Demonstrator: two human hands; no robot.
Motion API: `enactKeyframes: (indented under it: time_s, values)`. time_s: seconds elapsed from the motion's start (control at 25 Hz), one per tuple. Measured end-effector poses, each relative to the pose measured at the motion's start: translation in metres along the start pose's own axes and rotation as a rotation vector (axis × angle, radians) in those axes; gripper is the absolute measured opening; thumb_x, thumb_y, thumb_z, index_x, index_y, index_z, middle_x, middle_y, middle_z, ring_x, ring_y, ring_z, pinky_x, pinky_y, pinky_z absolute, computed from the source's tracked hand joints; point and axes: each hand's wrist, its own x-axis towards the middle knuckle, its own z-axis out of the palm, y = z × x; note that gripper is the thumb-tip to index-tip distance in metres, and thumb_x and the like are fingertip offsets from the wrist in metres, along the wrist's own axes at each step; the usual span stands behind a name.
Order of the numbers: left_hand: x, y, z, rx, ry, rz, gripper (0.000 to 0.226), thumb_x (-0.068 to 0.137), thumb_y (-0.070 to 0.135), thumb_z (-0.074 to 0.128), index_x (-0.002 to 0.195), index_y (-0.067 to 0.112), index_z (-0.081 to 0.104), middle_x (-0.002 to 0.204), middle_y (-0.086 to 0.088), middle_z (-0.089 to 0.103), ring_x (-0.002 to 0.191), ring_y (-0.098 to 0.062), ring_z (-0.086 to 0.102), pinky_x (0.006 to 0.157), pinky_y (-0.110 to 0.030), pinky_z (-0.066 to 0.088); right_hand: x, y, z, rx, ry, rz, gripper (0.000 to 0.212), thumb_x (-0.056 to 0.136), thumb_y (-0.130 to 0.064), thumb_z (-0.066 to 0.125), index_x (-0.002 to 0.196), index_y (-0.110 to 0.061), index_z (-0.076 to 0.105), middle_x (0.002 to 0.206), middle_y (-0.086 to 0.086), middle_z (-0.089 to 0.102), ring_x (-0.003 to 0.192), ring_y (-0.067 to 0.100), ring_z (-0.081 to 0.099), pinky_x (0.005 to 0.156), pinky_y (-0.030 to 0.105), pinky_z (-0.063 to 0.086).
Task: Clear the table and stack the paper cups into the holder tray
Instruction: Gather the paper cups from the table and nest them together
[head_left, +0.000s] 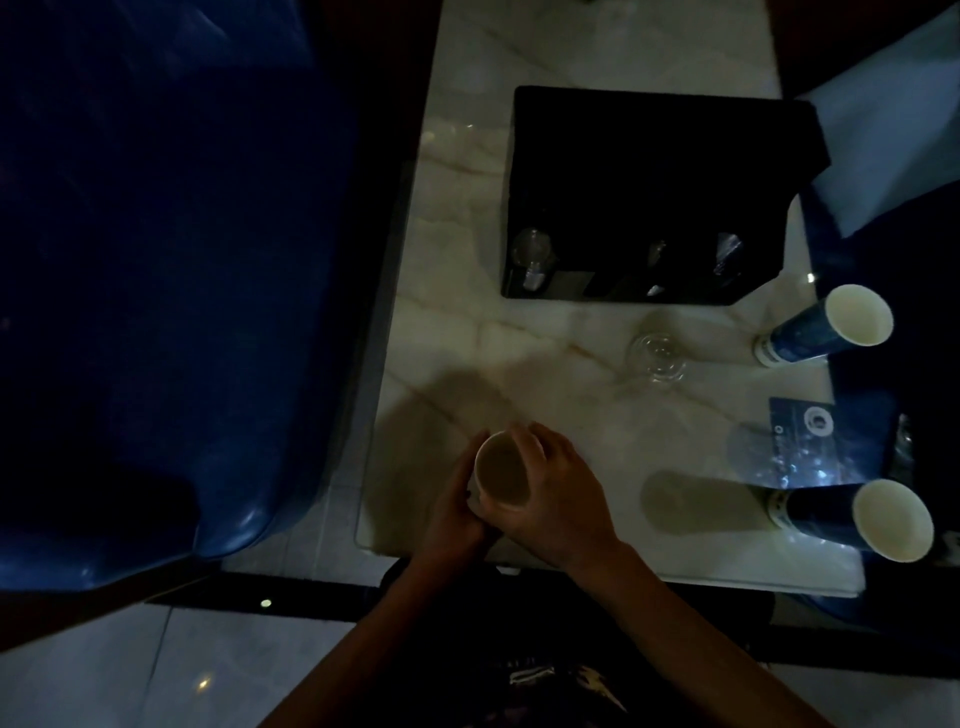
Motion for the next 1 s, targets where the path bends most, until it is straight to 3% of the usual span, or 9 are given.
enactKeyframes:
  time_s: [0.12, 0.28, 0.44, 0.48, 0.64, 0.8, 0.88, 0.92, 1.0]
  values:
    - [0.0, -0.005, -0.003, 0.074, -0.028, -0.005, 0.08, 0.079, 0.007, 0.078, 0.146, 0.016, 0.036, 0.139, 0.008, 0.053, 0.125, -0.006, 0.055, 0.1, -0.031, 0.05, 0.001, -0.006, 0.001, 0.047, -0.161, 0.111, 0.084, 0.073, -0.073, 0.058, 0.142, -0.032, 0.031, 0.13, 0.004, 0.049, 0.111, 0.023, 0.057, 0.081, 0.035, 0.052]
    - [-0.003, -0.01, -0.003, 0.212, -0.063, 0.073, 0.073, 0.078, 0.013, 0.078, 0.141, 0.015, 0.041, 0.136, -0.004, 0.055, 0.126, -0.021, 0.056, 0.102, -0.05, 0.047, 0.007, -0.019, 0.011, -0.158, -0.136, 0.177, 0.063, 0.085, -0.067, 0.038, 0.132, -0.026, 0.037, 0.128, 0.017, 0.046, 0.106, 0.035, 0.054, 0.078, 0.042, 0.05]
    - [-0.006, -0.003, 0.004, 0.273, -0.05, 0.112, 0.076, 0.073, 0.017, 0.082, 0.122, 0.058, 0.039, 0.121, 0.015, 0.056, 0.112, -0.005, 0.06, 0.092, -0.031, 0.054, 0.013, -0.029, 0.021, -0.195, -0.083, 0.264, 0.048, 0.092, -0.055, 0.034, 0.127, -0.023, 0.041, 0.121, 0.013, 0.046, 0.101, 0.031, 0.051, 0.067, 0.036, 0.038]
    - [-0.008, -0.004, 0.003, 0.296, -0.057, 0.11, 0.076, 0.072, 0.02, 0.082, 0.122, 0.058, 0.038, 0.121, 0.016, 0.054, 0.111, -0.005, 0.059, 0.091, -0.029, 0.054, 0.014, -0.03, 0.021, -0.188, -0.067, 0.275, 0.046, 0.093, -0.053, 0.034, 0.126, -0.023, 0.042, 0.12, 0.013, 0.046, 0.101, 0.031, 0.051, 0.065, 0.034, 0.036]
    - [-0.012, -0.002, 0.001, 0.298, -0.136, 0.044, 0.075, 0.07, 0.045, 0.073, 0.134, 0.028, 0.038, 0.128, 0.005, 0.053, 0.113, -0.009, 0.059, 0.09, -0.025, 0.053, 0.011, -0.029, 0.024, -0.192, -0.052, 0.281, 0.04, 0.094, -0.05, 0.035, 0.121, -0.023, 0.046, 0.119, 0.011, 0.047, 0.098, 0.029, 0.052, 0.062, 0.033, 0.033]
    - [-0.01, 0.001, -0.005, 0.39, -0.215, -0.019, 0.074, 0.067, 0.059, 0.059, 0.131, 0.024, 0.046, 0.129, 0.004, 0.055, 0.114, -0.011, 0.058, 0.096, -0.031, 0.052, 0.011, -0.028, 0.028, -0.211, 0.019, 0.26, 0.038, 0.091, -0.049, 0.036, 0.113, -0.021, 0.052, 0.111, 0.011, 0.05, 0.092, 0.028, 0.052, 0.056, 0.031, 0.035]
    - [-0.006, -0.006, -0.014, 0.535, -0.237, 0.118, 0.06, 0.067, 0.071, 0.052, 0.119, 0.042, 0.05, 0.13, 0.01, 0.056, 0.123, -0.013, 0.056, 0.102, -0.034, 0.049, 0.009, -0.029, 0.029, -0.198, 0.045, 0.241, 0.04, 0.093, -0.048, 0.039, 0.116, -0.019, 0.054, 0.114, 0.012, 0.052, 0.101, 0.031, 0.052, 0.064, 0.037, 0.045]
    - [-0.002, -0.007, -0.014, 0.545, -0.208, 0.121, 0.057, 0.067, 0.076, 0.052, 0.116, 0.047, 0.05, 0.131, 0.013, 0.056, 0.127, -0.012, 0.054, 0.105, -0.035, 0.047, 0.006, -0.028, 0.03, -0.196, 0.056, 0.205, 0.042, 0.094, -0.047, 0.041, 0.119, -0.017, 0.056, 0.118, 0.014, 0.054, 0.109, 0.035, 0.052, 0.079, 0.045, 0.049]
    - [-0.002, 0.002, -0.01, 0.517, -0.201, 0.149, 0.053, 0.078, 0.068, 0.054, 0.123, 0.044, 0.046, 0.131, 0.014, 0.054, 0.125, -0.005, 0.053, 0.106, -0.028, 0.044, -0.005, -0.019, 0.035, -0.216, 0.077, 0.102, 0.046, 0.095, -0.045, 0.045, 0.124, -0.012, 0.059, 0.126, 0.019, 0.056, 0.121, 0.041, 0.05, 0.106, 0.056, 0.038]
